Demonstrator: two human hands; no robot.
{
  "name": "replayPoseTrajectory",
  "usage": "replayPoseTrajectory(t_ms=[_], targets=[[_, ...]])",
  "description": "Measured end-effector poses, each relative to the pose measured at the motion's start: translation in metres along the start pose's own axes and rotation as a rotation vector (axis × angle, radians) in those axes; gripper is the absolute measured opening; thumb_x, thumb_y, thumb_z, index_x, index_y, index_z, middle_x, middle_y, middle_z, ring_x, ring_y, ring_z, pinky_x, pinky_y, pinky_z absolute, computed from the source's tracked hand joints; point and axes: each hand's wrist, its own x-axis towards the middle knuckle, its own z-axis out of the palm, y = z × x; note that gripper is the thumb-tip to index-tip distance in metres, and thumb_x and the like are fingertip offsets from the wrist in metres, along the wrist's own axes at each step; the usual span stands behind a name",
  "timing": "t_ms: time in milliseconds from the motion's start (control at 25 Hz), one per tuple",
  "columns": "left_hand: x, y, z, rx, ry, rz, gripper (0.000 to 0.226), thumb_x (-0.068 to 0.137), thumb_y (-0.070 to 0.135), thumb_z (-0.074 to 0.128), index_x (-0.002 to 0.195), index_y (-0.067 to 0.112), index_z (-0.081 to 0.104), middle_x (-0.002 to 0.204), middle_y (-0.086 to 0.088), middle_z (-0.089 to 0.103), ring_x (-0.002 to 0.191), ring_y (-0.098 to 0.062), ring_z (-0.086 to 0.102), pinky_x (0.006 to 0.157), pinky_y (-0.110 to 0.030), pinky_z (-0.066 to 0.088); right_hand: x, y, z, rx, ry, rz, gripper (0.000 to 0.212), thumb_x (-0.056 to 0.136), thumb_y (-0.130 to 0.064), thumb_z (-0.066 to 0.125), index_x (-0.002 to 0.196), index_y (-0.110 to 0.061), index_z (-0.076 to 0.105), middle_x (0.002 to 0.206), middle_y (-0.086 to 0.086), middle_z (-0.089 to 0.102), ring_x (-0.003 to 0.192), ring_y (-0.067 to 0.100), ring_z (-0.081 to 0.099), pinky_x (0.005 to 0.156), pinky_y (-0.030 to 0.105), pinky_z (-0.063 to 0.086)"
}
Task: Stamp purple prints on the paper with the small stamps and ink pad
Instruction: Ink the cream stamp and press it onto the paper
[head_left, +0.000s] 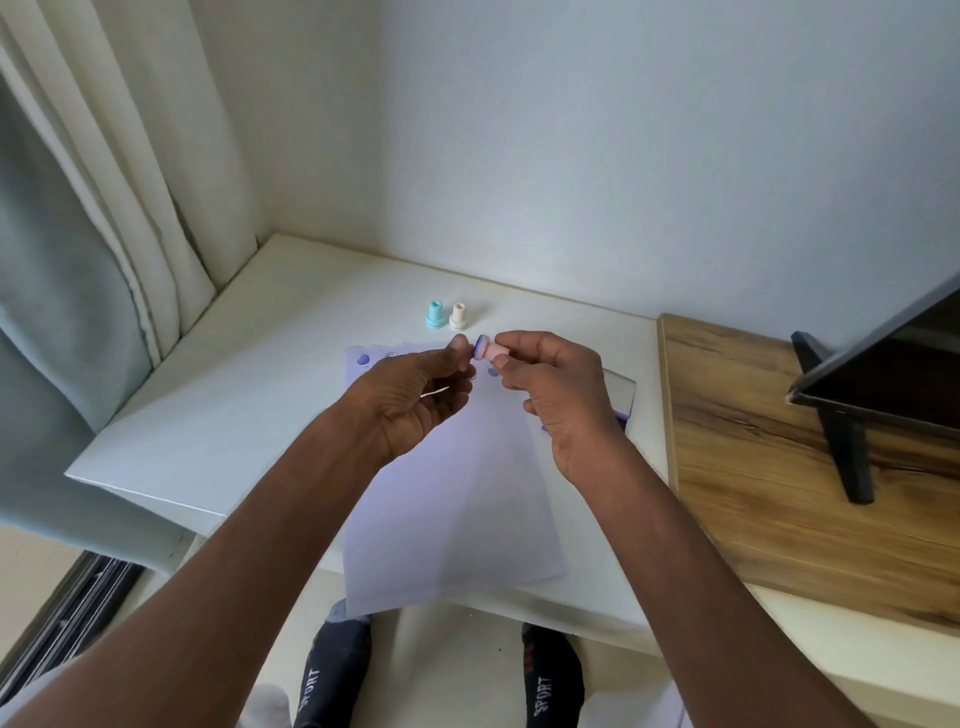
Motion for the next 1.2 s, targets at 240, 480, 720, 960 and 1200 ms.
replayPoseTrajectory(t_ms=[240,480,720,960,1200], targets=[[-0.004,-0.001,0.001,-0.248,-0.055,-0.227,0.015,0.088,0.008,0.077,0.1,0.0,0.073,0.108,-0.015,0.069,0.099,-0.025,0.065,0.103,-0.034,0.054,0.003,0.01,0.005,-0.225,0.015,-0.235,0.015,0.087,-0.021,0.078,0.102,-0.025,0.081,0.094,-0.011,0.079,0.097,0.007,0.071,0.092,0.036,0.058],[-0.001,-0.005,-0.001,-0.158,-0.027,-0.153,0.033,0.084,0.004,0.079,0.116,0.001,0.07,0.094,-0.014,0.072,0.081,-0.024,0.07,0.083,-0.031,0.062,0.01,0.013,0.006,-0.161,0.035,-0.208,0.022,0.083,-0.016,0.081,0.104,-0.023,0.08,0.095,-0.008,0.08,0.095,0.011,0.074,0.094,0.043,0.058],[0.002,-0.005,-0.009,-0.104,-0.067,-0.092,0.028,0.088,0.005,0.075,0.115,-0.002,0.072,0.094,-0.014,0.075,0.083,-0.023,0.072,0.074,-0.028,0.065,0.01,0.015,0.008,-0.176,0.032,-0.234,0.022,0.085,-0.014,0.08,0.106,-0.022,0.082,0.097,-0.011,0.08,0.098,0.008,0.072,0.096,0.038,0.057],[0.001,-0.001,-0.008,0.028,-0.082,-0.026,0.021,0.09,0.008,0.075,0.108,-0.003,0.074,0.092,-0.016,0.074,0.082,-0.025,0.073,0.085,-0.031,0.063,0.012,0.016,0.003,-0.091,0.008,-0.144,0.023,0.086,-0.011,0.079,0.108,-0.019,0.082,0.096,-0.004,0.081,0.094,0.014,0.074,0.072,0.02,0.049],[0.0,0.001,-0.01,0.059,-0.057,-0.033,0.029,0.086,0.013,0.08,0.109,-0.005,0.074,0.084,-0.014,0.075,0.076,-0.025,0.07,0.081,-0.031,0.063,0.004,0.009,0.004,-0.023,-0.051,-0.046,0.023,0.09,-0.01,0.077,0.111,-0.017,0.081,0.09,-0.01,0.078,0.08,0.009,0.069,0.064,0.015,0.048]])
